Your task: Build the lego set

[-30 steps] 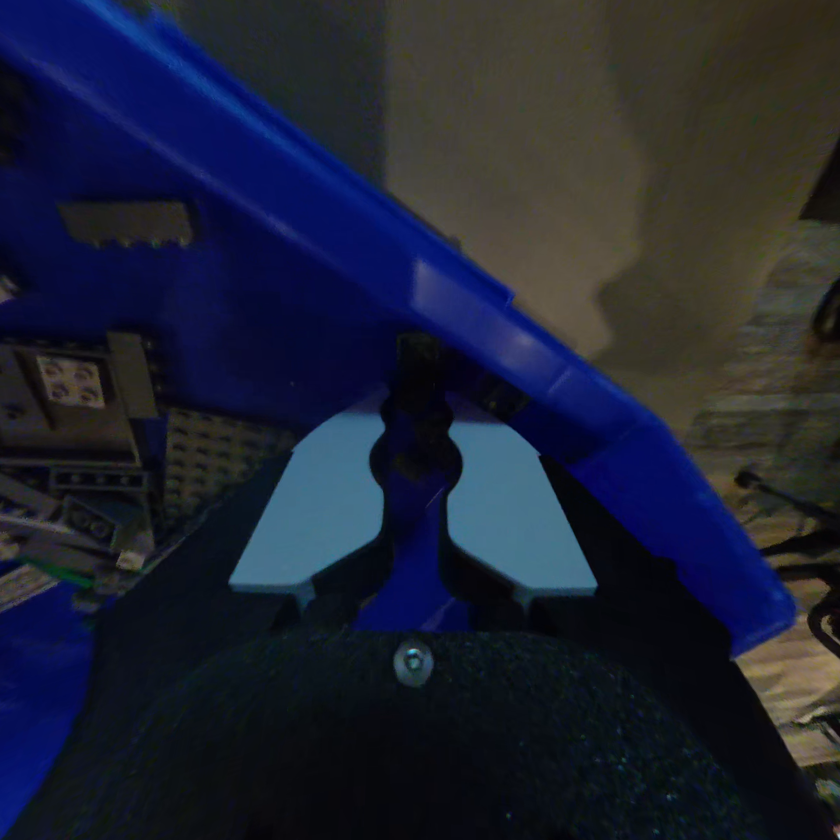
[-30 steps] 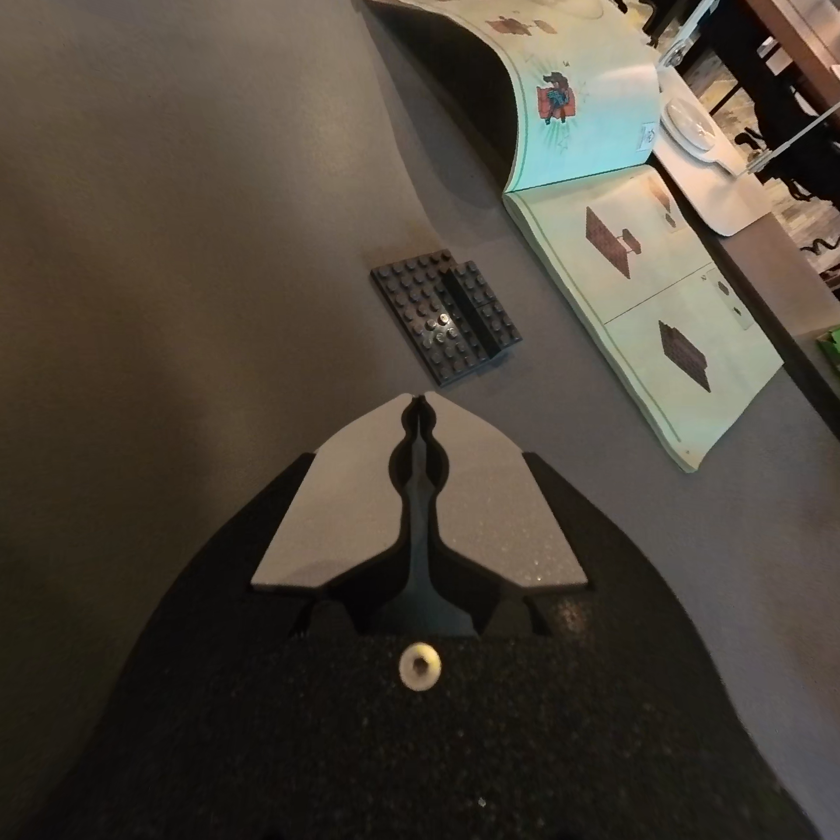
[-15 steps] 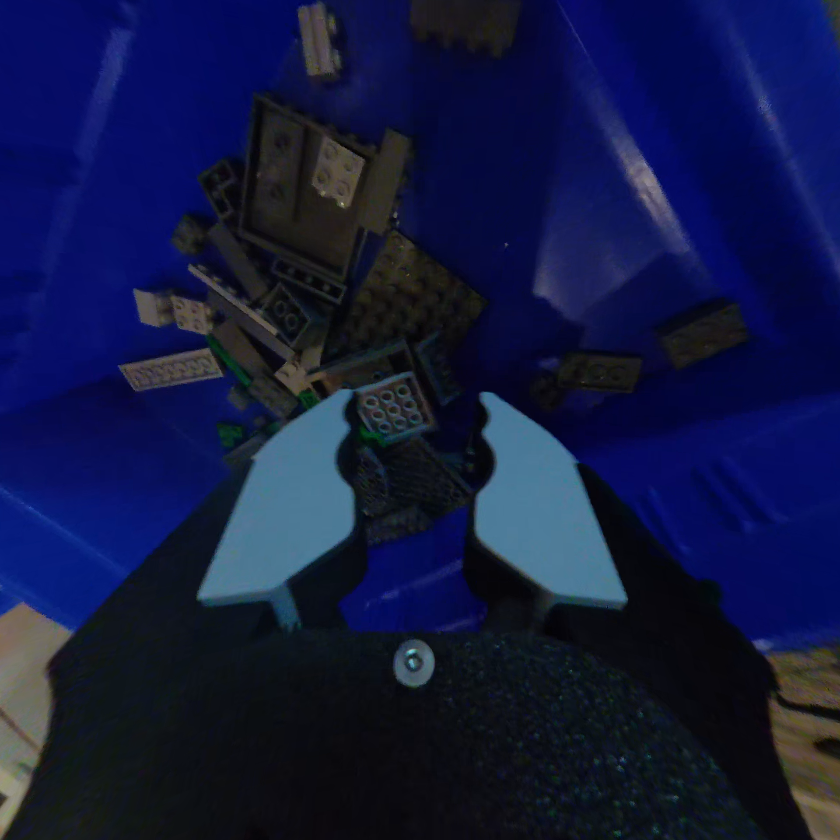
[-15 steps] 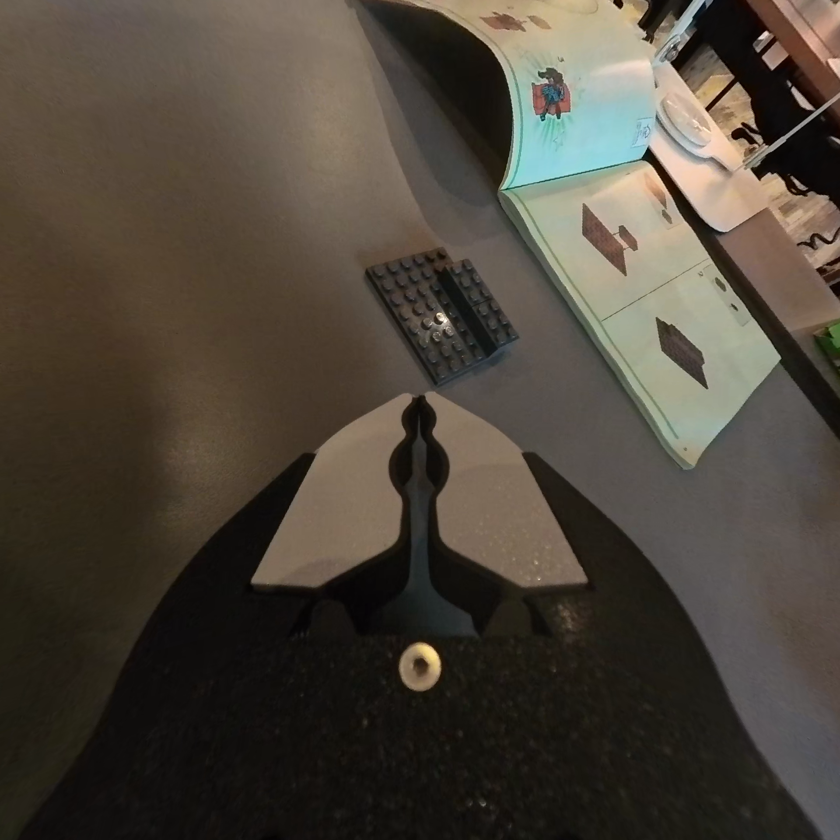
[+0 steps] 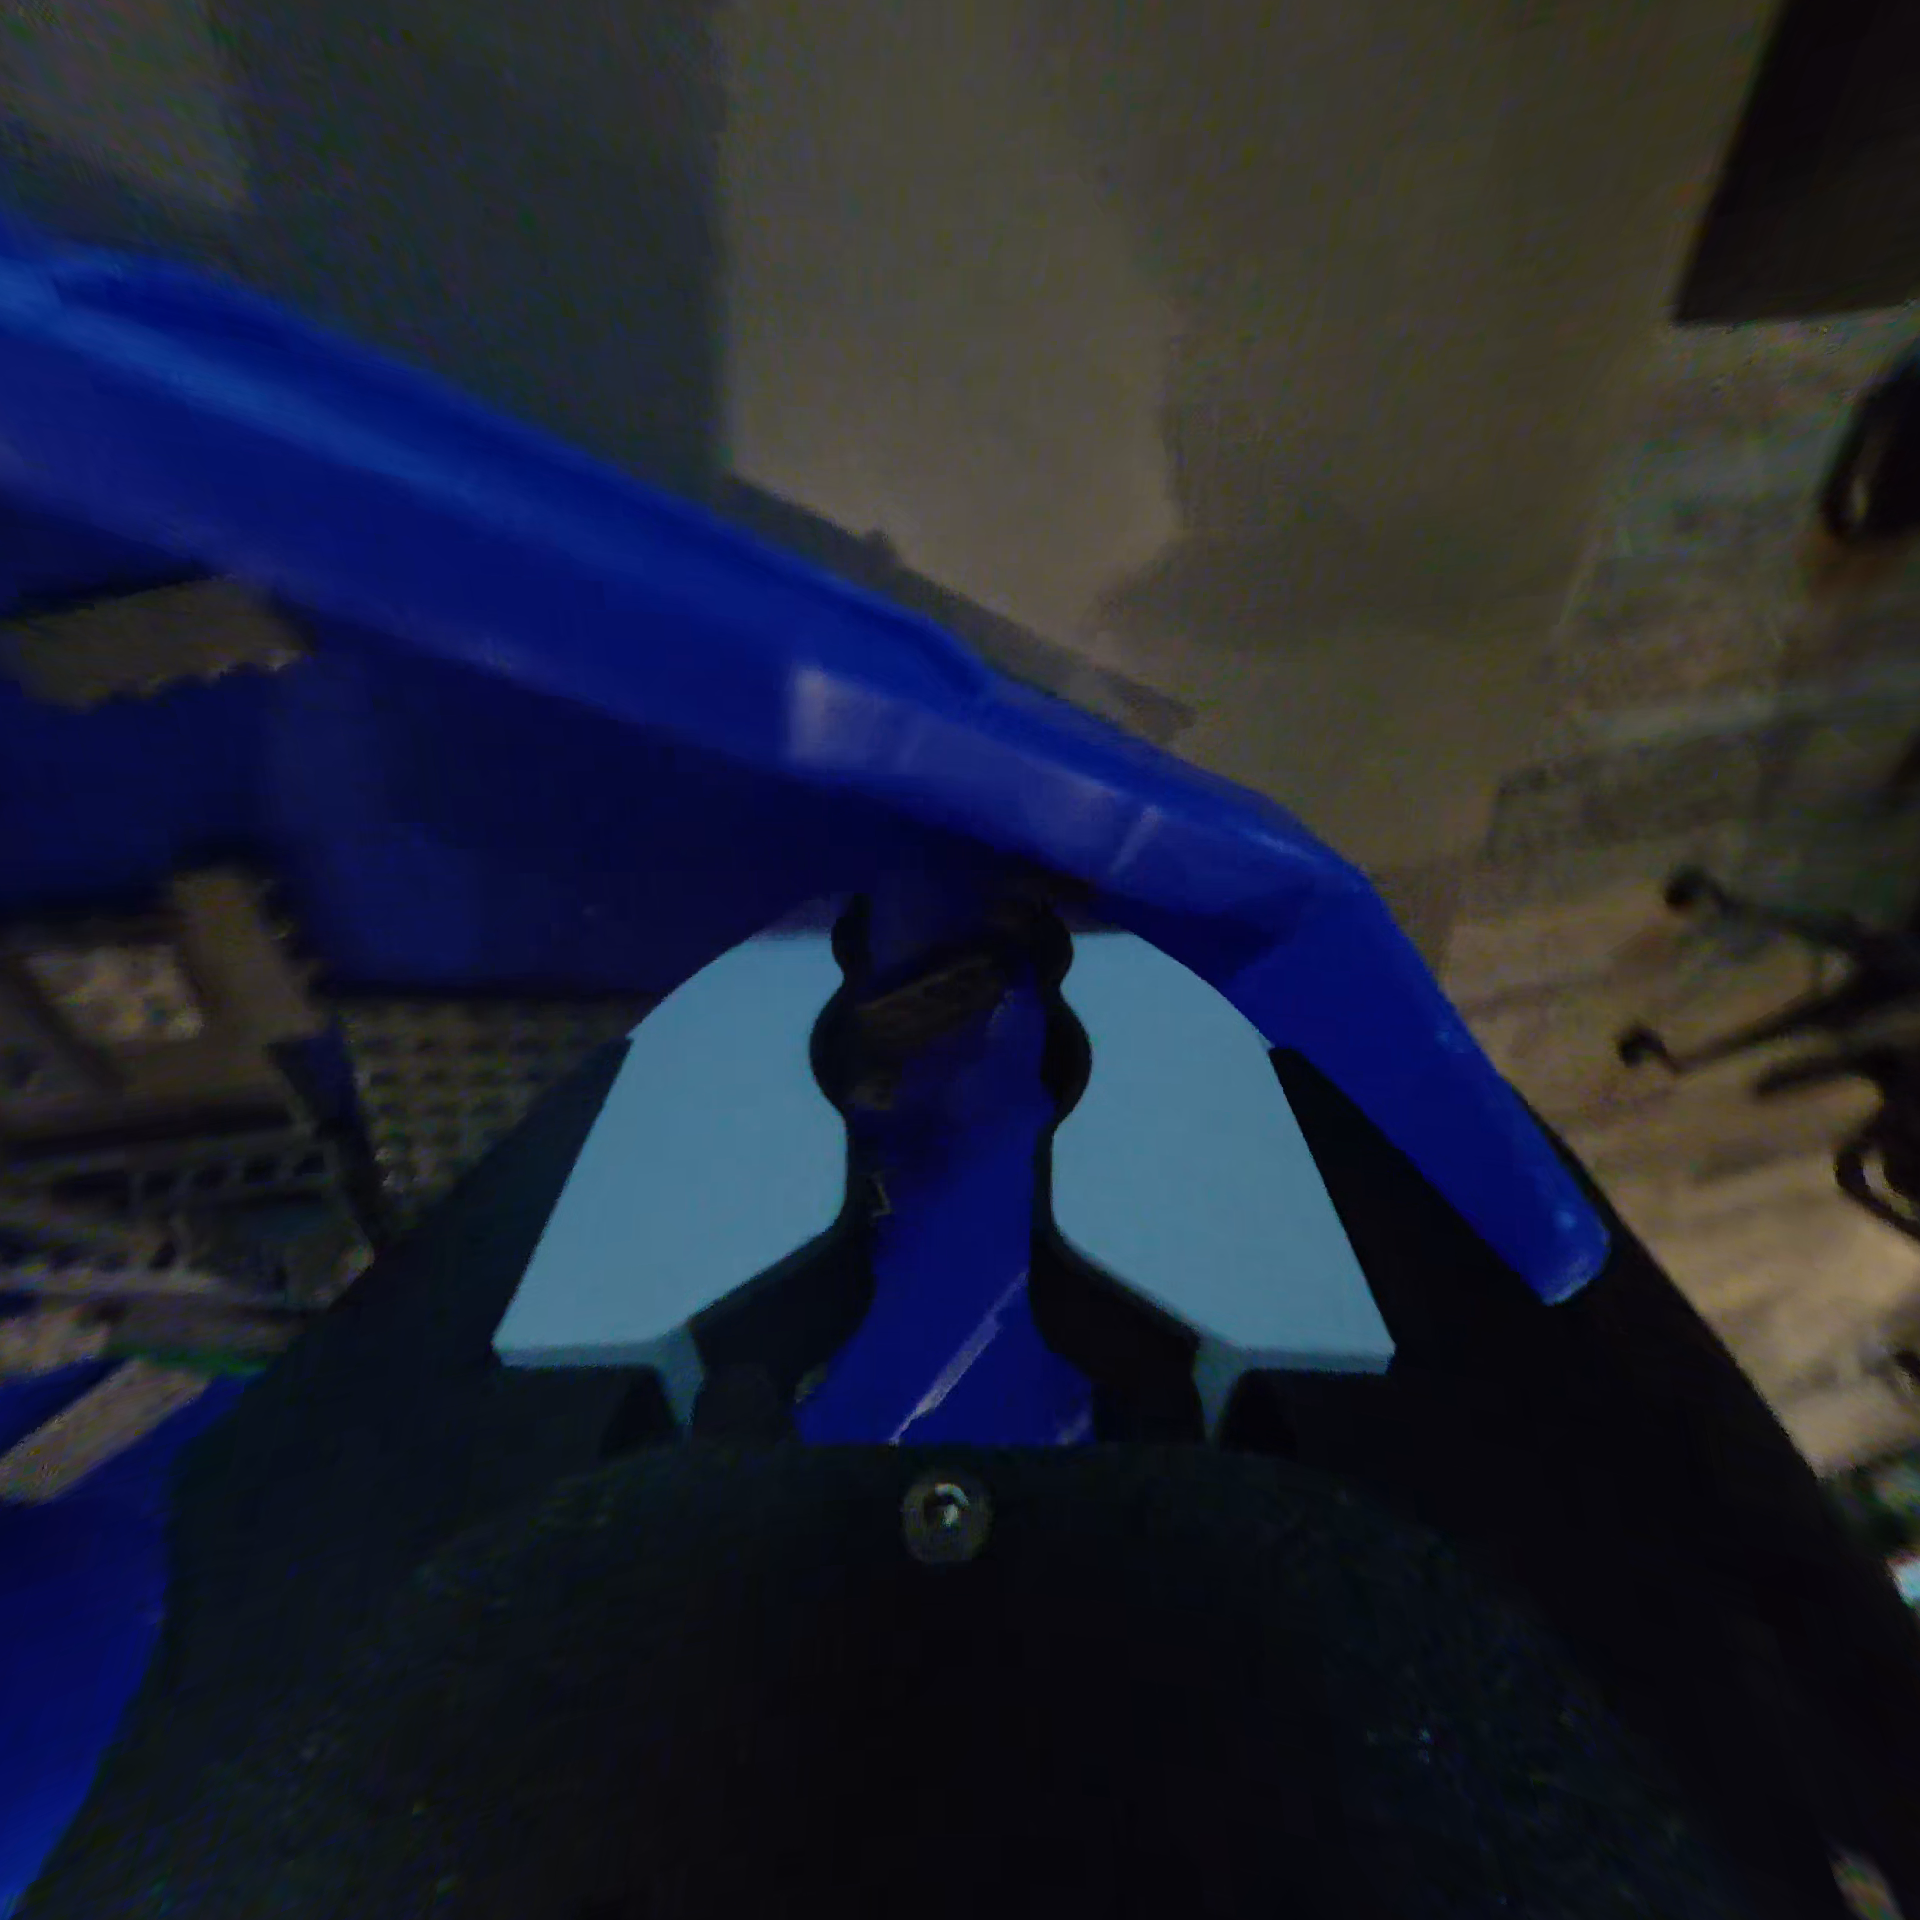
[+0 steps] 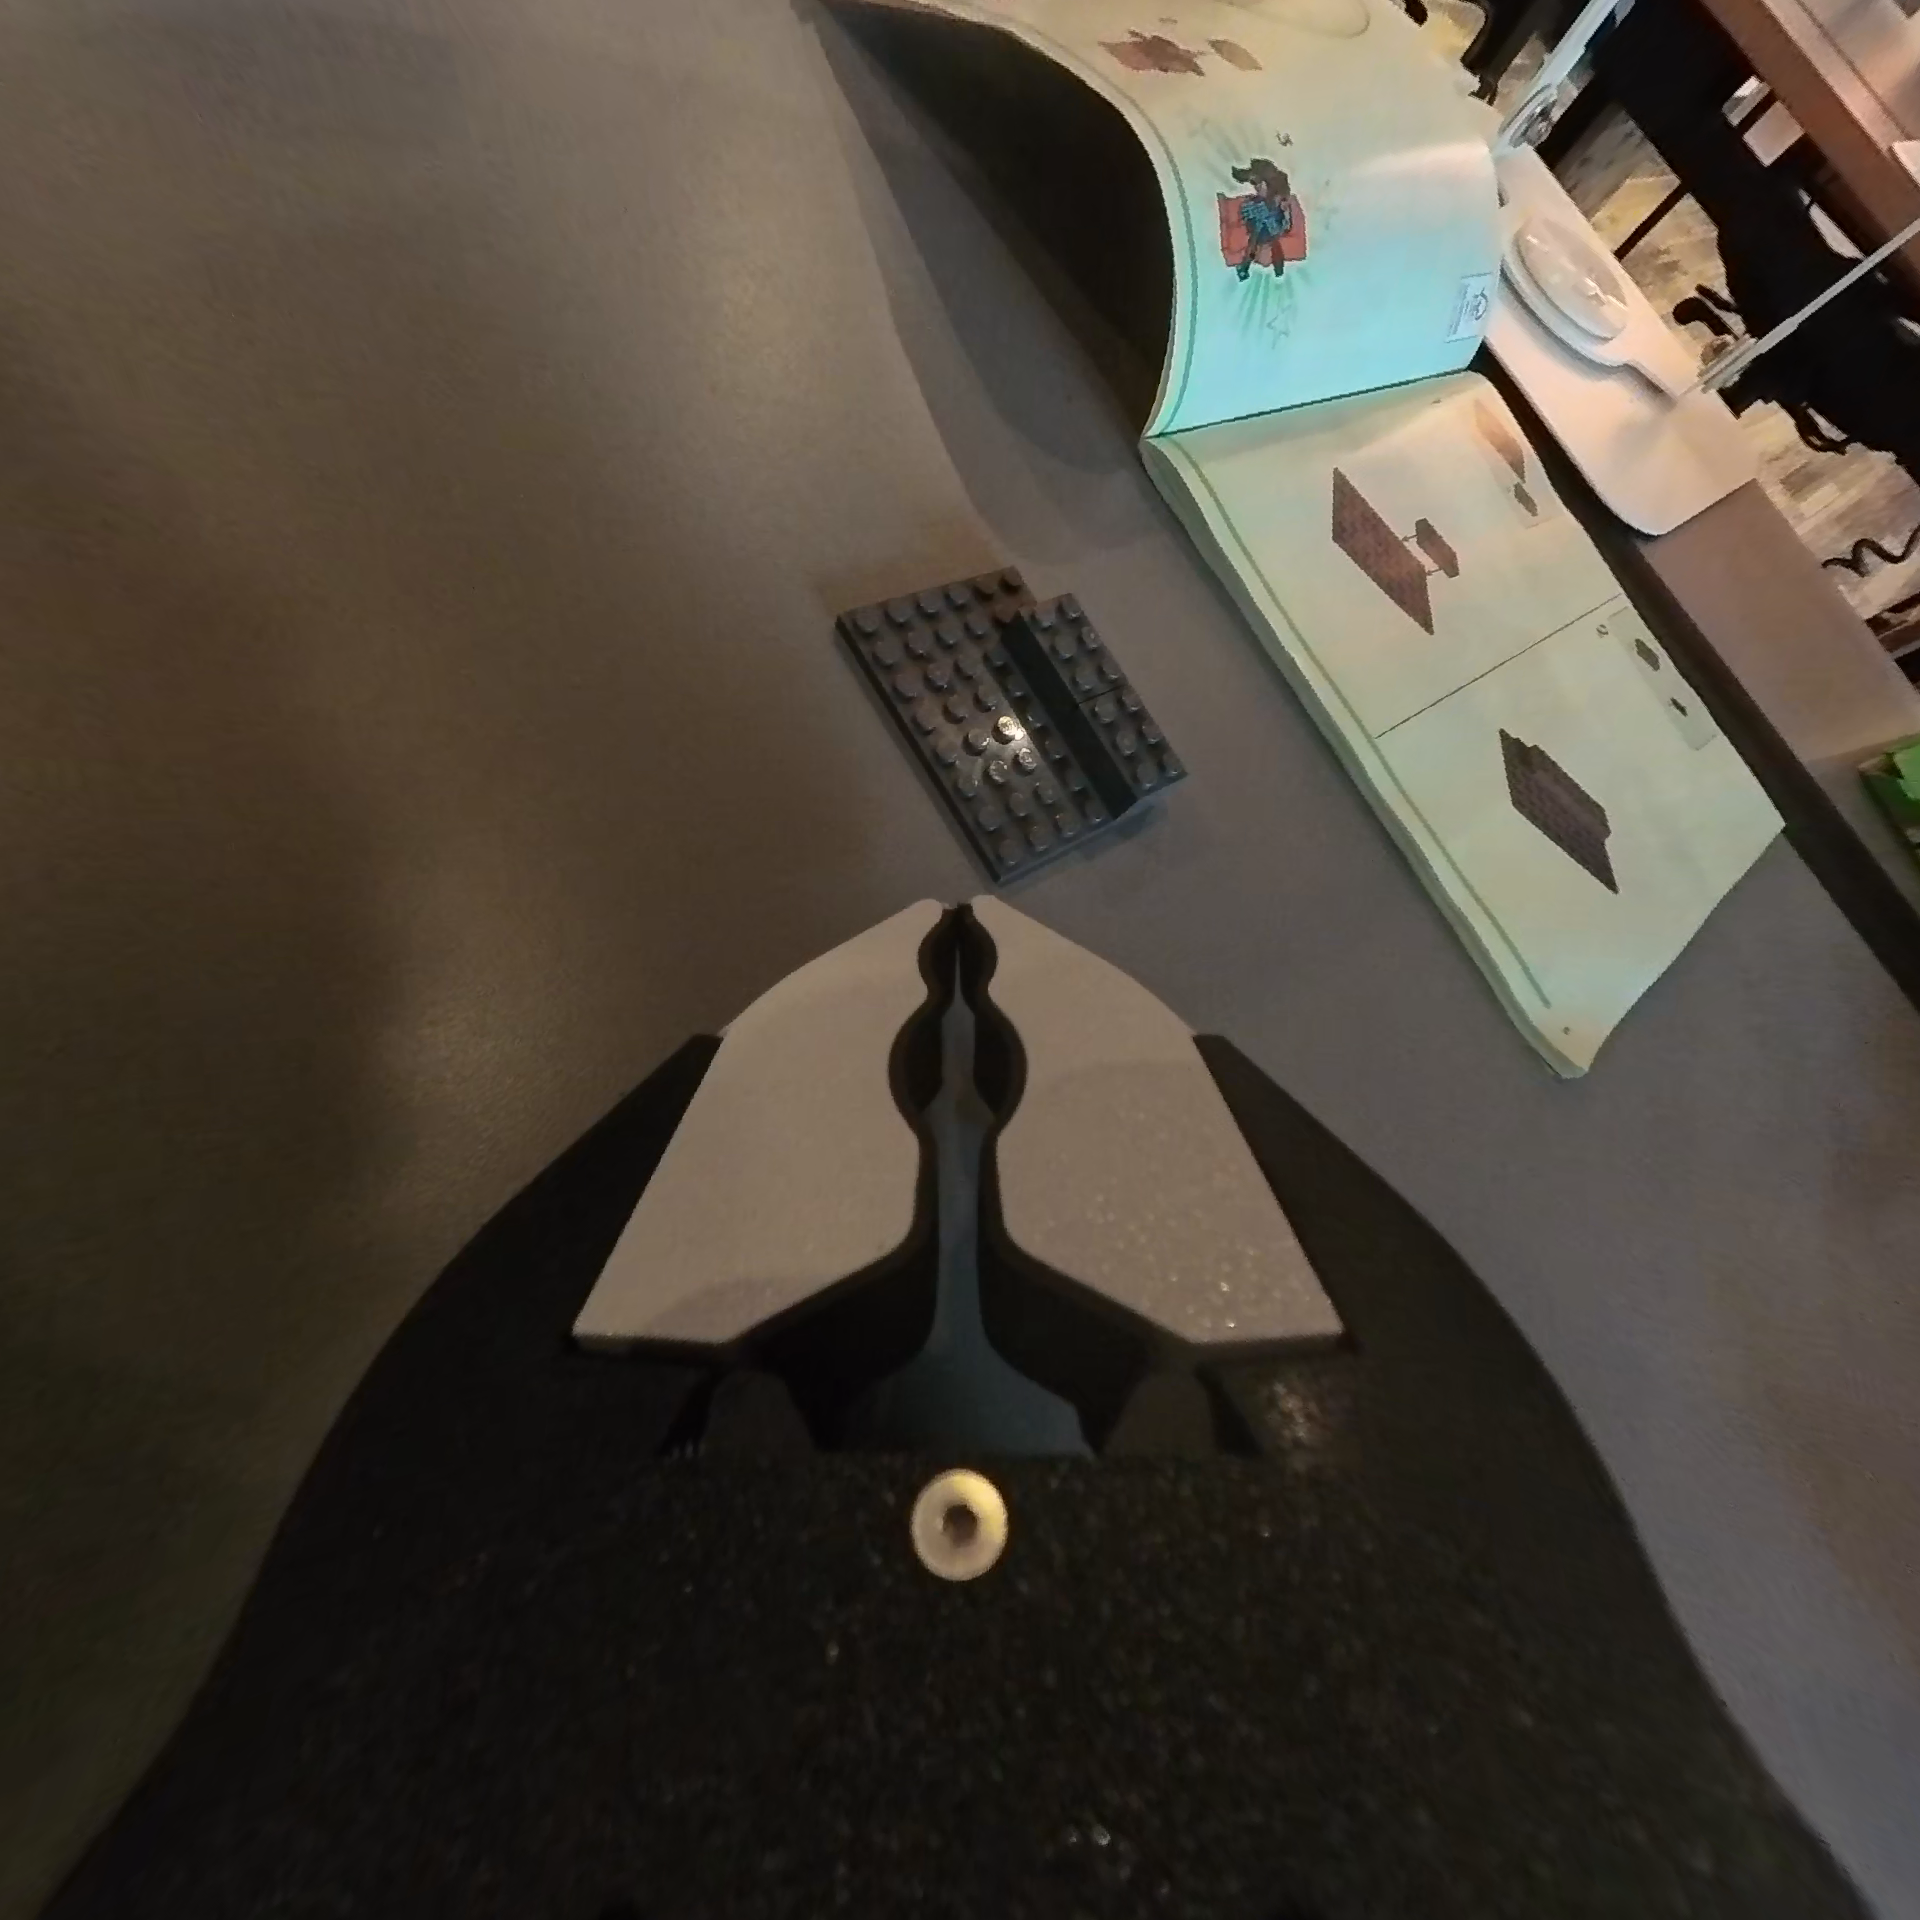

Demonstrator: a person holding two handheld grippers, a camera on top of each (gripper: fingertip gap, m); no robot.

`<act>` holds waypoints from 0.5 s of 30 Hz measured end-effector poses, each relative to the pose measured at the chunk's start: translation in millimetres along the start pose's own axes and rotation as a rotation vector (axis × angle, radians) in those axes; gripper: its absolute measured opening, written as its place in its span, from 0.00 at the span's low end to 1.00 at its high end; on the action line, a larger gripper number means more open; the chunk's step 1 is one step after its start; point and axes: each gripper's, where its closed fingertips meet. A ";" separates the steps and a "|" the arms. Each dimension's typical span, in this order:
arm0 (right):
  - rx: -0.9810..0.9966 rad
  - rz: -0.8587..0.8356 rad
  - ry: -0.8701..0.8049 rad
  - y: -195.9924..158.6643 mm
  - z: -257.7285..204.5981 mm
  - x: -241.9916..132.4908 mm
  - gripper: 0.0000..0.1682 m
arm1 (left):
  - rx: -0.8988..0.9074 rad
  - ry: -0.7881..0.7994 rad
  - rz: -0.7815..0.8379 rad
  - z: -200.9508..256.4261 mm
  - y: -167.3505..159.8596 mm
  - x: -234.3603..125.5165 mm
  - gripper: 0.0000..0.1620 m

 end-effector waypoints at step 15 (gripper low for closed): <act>-0.002 0.002 0.003 0.4 -0.3 -0.1 0.00 | 0.120 -0.084 -0.107 10.3 -4.4 8.4 0.18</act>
Point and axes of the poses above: each gripper's, where its closed fingertips meet, x out along the fingers, y out of its top, z = x × y across the jaws, and after that the axes turned 3 degrees about y, right-handed
